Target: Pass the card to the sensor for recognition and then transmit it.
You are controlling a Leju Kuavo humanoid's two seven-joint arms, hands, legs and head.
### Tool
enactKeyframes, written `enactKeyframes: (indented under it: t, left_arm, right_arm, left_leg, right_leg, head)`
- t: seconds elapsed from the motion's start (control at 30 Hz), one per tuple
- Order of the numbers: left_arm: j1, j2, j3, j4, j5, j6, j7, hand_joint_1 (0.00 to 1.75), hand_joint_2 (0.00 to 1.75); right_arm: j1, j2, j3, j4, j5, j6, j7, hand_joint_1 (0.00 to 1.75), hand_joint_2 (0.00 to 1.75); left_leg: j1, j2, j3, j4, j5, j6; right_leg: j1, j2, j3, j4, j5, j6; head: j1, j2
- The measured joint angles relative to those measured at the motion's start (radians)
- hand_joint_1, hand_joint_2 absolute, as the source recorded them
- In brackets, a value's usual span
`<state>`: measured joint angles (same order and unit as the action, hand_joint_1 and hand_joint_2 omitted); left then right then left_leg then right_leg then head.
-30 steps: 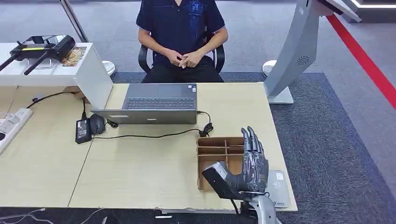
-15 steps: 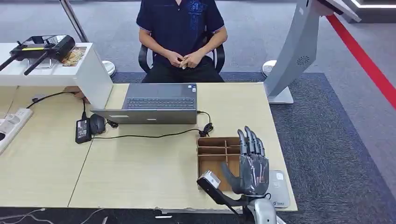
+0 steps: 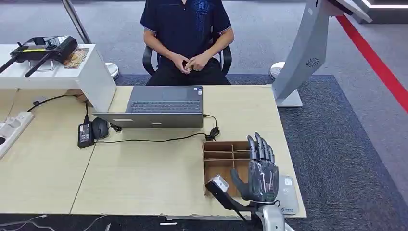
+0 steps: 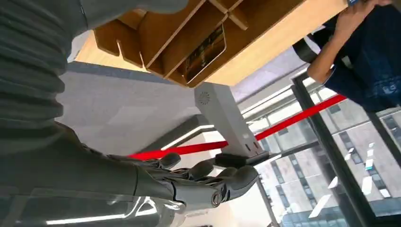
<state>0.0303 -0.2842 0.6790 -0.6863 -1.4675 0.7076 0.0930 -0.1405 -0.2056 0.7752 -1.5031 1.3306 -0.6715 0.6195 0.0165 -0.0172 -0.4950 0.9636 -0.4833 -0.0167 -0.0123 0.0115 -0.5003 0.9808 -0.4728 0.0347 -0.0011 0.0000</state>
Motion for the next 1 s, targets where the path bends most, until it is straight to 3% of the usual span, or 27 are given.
enactKeyframes:
  t: [0.33, 1.0]
  left_arm:
    - [0.000, 0.000, 0.000, 0.000, -0.002, 0.000, 0.009, 0.00, 1.75]
    - [0.002, 0.000, -0.004, 0.000, -0.002, 0.000, 0.013, 0.00, 1.75]
  right_arm:
    - [0.007, 0.014, -0.032, 0.035, 0.003, -0.019, -0.016, 0.00, 1.75]
    - [0.051, 0.126, -0.176, 0.041, 0.026, -0.020, -0.177, 0.00, 1.75]
  left_leg:
    - [0.000, 0.000, 0.000, 0.000, 0.000, 0.000]
    - [0.000, 0.000, 0.000, 0.000, 0.000, 0.000]
  right_leg:
    - [0.000, 0.000, 0.000, 0.000, 0.000, 0.000]
    - [0.000, 0.000, 0.000, 0.000, 0.000, 0.000]
  head:
    - [0.000, 0.000]
    - [0.000, 0.000]
